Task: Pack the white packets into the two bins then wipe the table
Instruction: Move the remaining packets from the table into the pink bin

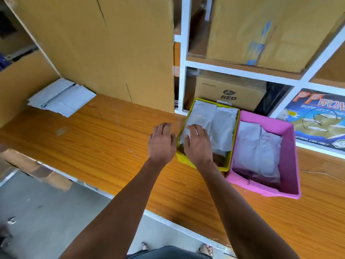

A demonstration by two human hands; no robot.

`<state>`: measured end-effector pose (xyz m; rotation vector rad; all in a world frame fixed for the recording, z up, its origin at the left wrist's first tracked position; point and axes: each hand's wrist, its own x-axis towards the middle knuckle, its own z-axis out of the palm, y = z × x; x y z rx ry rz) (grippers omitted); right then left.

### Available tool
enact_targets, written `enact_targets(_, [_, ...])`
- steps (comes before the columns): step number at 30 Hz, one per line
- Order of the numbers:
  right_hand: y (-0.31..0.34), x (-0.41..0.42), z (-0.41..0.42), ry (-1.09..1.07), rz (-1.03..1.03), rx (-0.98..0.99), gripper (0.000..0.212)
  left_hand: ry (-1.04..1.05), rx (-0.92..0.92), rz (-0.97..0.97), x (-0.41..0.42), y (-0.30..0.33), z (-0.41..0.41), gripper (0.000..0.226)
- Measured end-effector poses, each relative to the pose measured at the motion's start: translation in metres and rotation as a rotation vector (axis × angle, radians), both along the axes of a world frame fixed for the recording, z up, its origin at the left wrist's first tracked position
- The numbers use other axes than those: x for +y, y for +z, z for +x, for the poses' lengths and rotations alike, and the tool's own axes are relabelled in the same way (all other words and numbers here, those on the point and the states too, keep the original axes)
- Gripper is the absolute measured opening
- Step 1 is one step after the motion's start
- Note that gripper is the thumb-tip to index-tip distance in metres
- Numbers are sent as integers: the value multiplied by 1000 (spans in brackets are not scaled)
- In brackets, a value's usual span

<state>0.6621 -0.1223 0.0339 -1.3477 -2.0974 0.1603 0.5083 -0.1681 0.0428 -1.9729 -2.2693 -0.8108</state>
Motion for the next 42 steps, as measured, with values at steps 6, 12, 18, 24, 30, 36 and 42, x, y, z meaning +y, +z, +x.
enact_targets(6, [-11, -39, -129, 172, 2, -26, 33, 151, -62, -48, -61, -27, -122, 41])
enact_targets(12, [-46, -79, -251, 292, -99, -38, 36, 308, -138, -165, -128, -52, -233, 44])
enact_targets(18, [-59, -115, -338, 404, -146, -162, 32, 422, -175, -214, -183, -69, -307, 51])
enact_targets(24, [-68, -107, -412, 483, -162, -194, 31, 514, -219, -208, -201, -76, -367, 42])
enact_targets(30, [-82, -74, -502, 511, -201, -181, 31, 553, -231, -272, -187, -87, -451, 45])
enact_targets(36, [-82, -35, -586, 501, -252, -127, 33, 551, -184, -354, -150, -72, -534, 51])
enact_targets(42, [-68, 5, -635, 468, -304, -110, 37, 522, -180, -330, -102, -65, -595, 50])
